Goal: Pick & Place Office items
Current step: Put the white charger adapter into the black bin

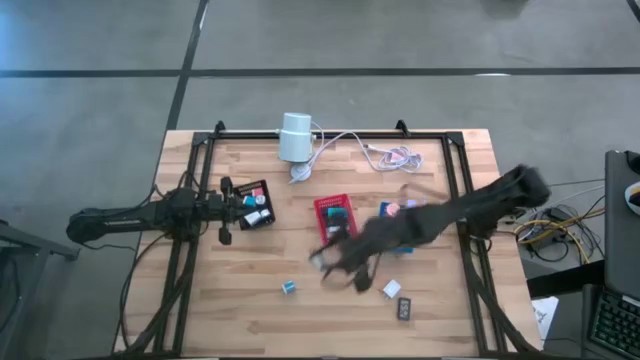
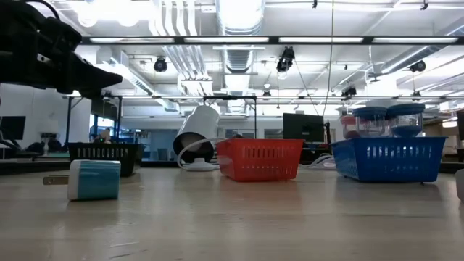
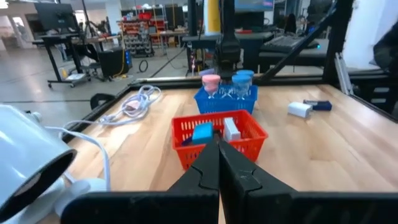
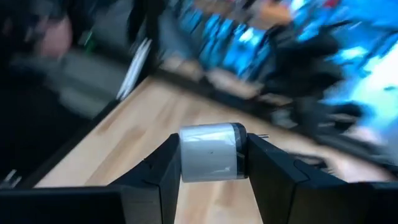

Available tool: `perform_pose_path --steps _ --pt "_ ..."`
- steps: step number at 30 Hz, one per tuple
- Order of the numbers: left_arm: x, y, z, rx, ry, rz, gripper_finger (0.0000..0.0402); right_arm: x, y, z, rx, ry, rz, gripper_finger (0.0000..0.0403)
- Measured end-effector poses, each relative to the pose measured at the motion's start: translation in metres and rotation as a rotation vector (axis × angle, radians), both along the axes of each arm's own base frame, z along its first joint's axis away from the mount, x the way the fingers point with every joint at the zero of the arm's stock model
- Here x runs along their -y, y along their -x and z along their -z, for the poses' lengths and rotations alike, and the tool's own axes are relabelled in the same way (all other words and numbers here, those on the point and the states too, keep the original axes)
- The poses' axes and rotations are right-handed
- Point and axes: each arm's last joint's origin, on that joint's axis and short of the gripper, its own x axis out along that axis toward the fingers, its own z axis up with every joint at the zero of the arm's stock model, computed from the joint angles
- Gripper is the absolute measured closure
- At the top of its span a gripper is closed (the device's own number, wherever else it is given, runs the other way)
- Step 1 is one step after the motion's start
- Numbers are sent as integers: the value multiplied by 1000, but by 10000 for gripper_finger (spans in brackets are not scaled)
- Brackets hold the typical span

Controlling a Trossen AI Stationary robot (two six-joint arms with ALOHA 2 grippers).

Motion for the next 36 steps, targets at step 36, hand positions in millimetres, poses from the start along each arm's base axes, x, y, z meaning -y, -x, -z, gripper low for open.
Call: perform_pose_path --steps 36 --pt "-5 1 -5 16 -221 -149 401 102 243 84 505 -125 405 259"
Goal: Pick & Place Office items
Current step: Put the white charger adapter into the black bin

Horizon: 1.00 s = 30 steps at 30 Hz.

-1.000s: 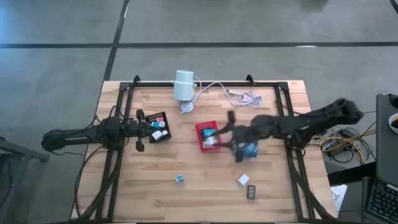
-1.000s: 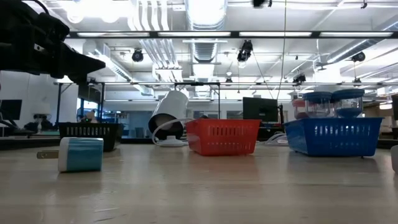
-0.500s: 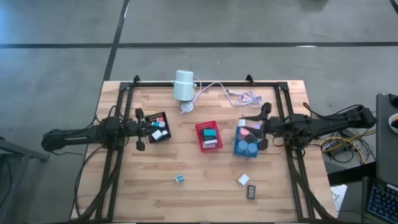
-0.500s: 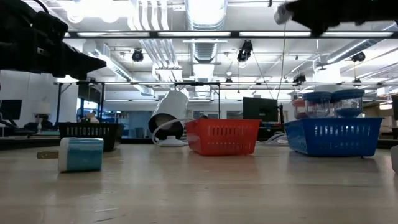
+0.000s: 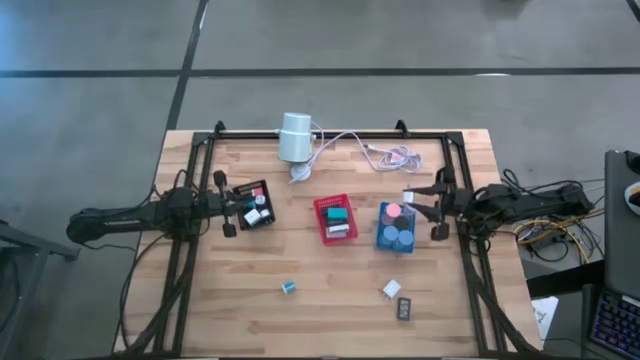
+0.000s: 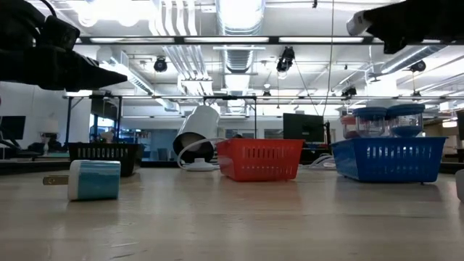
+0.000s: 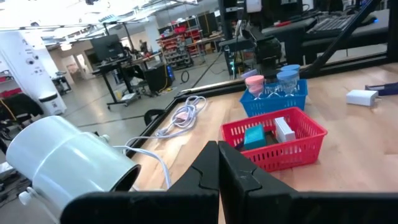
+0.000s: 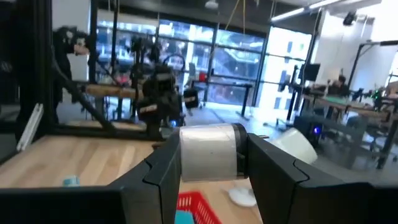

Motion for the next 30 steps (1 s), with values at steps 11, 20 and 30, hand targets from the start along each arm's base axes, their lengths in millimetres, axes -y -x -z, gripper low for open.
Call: perform_pose_path --steps 11,20,30 --pt "0 0 0 0 1 0 401 5 0 17 -16 -9 64 259" --pt "0 0 -1 6 -1 0 401 14 -3 33 -62 -27 146 259" --pt "0 0 -5 45 -8 0 401 18 -5 38 -82 -47 158 259"
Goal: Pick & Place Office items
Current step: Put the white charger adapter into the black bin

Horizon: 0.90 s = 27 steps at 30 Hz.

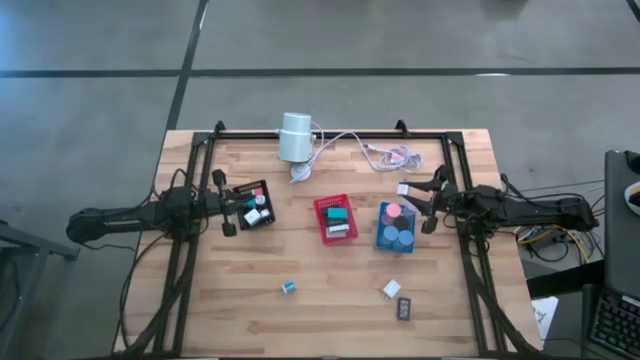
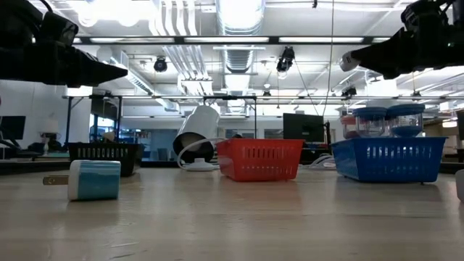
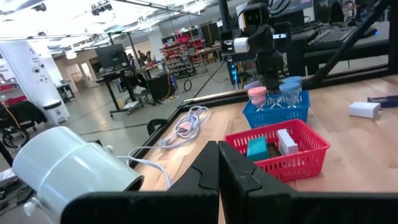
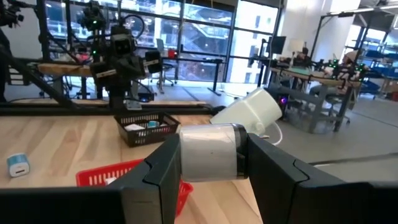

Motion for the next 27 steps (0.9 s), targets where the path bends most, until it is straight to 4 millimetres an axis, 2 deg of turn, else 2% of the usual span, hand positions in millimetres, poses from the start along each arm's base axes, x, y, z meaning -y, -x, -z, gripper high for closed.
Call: perform_pose_path --steps 13,16,21,27 --pt "0 0 -1 12 -14 0 401 -1 -10 -2 -4 -50 -27 259" --pt "0 0 -2 18 -18 -1 401 -1 -19 -12 -28 -72 -29 259" --pt "0 0 -2 18 -18 -1 401 0 -44 -30 -103 -88 -25 259" --pt "0 0 -4 37 -20 -1 401 0 -92 -42 -204 -47 -38 259"
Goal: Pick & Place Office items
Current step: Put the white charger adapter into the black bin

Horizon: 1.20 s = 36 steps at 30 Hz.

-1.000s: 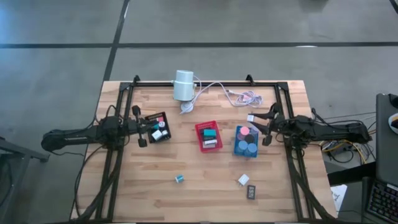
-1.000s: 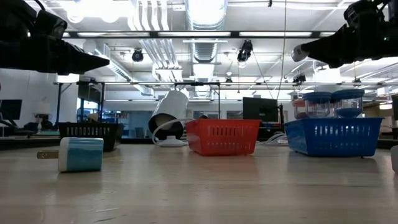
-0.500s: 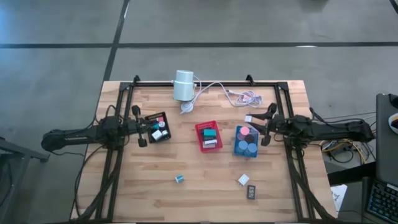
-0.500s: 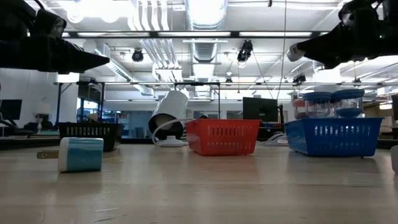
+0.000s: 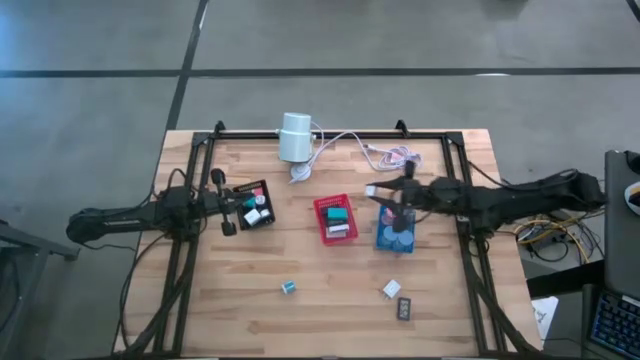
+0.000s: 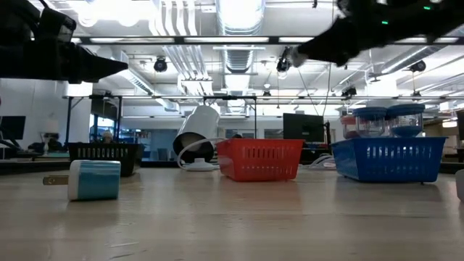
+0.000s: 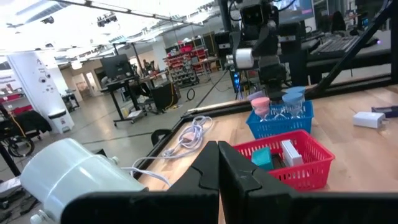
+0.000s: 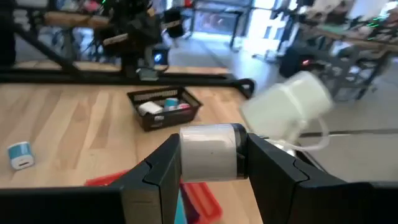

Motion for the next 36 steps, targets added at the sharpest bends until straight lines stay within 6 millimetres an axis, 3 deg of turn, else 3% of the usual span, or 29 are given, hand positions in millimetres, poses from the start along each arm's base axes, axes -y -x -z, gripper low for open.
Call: perform_pose_path --steps 13,21,27,36 --pt "0 1 -7 38 -4 -4 401 24 -130 -25 -71 -4 -289 258" --pt "0 1 -7 38 -4 -3 401 46 -200 -13 -88 -80 -285 258" --pt "0 1 -7 37 -4 -4 401 60 -235 4 -126 -122 -275 259" --pt "0 1 -6 33 -3 -3 401 64 -271 22 -140 -183 -321 259"
